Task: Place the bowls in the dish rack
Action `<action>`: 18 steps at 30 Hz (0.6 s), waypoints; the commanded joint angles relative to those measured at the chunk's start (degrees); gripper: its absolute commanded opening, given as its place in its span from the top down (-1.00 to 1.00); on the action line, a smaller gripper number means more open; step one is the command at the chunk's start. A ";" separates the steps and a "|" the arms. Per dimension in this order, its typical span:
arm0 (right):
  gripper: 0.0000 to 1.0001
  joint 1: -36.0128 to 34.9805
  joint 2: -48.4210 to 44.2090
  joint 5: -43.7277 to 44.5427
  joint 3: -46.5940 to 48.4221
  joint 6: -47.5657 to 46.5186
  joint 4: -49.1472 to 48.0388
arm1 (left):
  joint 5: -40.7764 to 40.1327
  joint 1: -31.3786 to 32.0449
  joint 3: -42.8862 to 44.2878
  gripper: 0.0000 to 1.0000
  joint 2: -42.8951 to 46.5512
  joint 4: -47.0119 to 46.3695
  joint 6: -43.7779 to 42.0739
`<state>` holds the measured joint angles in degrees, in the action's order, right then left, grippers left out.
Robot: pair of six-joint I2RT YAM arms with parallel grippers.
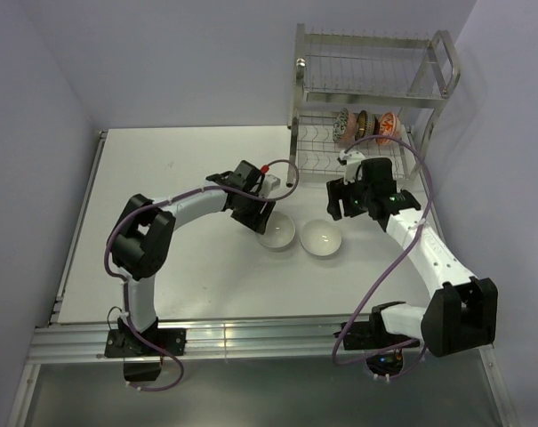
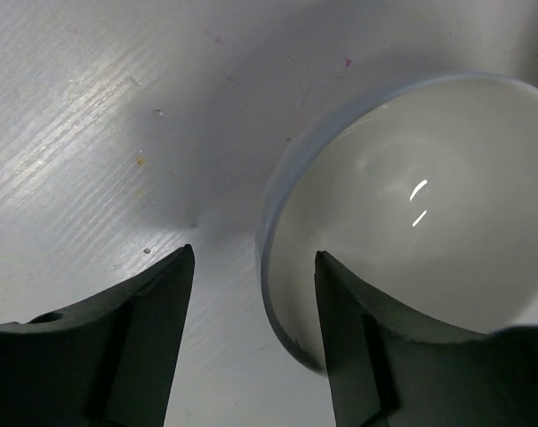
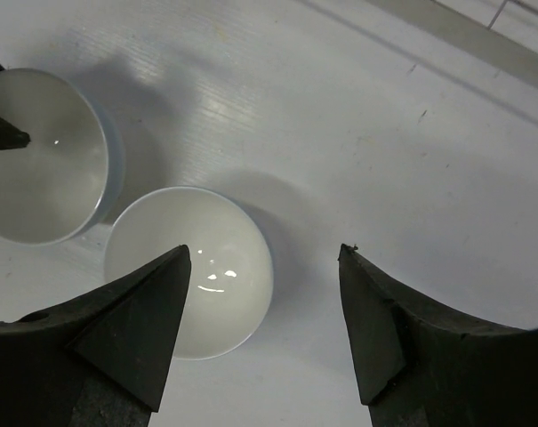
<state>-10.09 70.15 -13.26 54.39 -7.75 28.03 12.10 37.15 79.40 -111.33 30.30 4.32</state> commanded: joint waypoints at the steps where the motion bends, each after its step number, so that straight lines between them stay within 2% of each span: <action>1: -0.49 -0.02 -1.33 -1.51 -1.48 5.71 -3.77 | 0.64 0.12 2.43 -0.22 -1.08 -0.33 1.92; 6: -0.48 -0.02 -0.28 -1.07 -1.57 10.73 -6.49 | 2.14 0.21 3.57 0.16 -2.92 -0.51 5.17; 9: -0.40 -0.28 0.86 1.30 -0.43 13.98 -7.28 | 0.39 0.21 4.19 0.39 -3.19 -0.42 7.36; 10: -0.35 -0.37 1.13 1.74 -0.17 15.55 -7.46 | 0.21 0.12 4.10 0.52 -2.67 -0.60 7.81; 11: -0.33 -0.63 1.48 3.05 0.45 16.35 -7.99 | -0.40 -0.05 4.01 0.85 -2.32 -0.77 9.29; 12: -0.32 -0.90 1.48 3.58 0.71 17.32 -8.34 | -1.10 -0.14 3.93 0.99 -1.36 -0.77 10.00; 18: -0.32 -4.41 1.39 3.41 3.09 23.91 -10.54 | -3.92 -1.63 3.22 0.99 4.96 -1.56 15.71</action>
<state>-12.49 71.66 -10.55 53.69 11.14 21.74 9.91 36.73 81.52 -113.32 30.50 15.14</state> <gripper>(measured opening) 0.660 0.096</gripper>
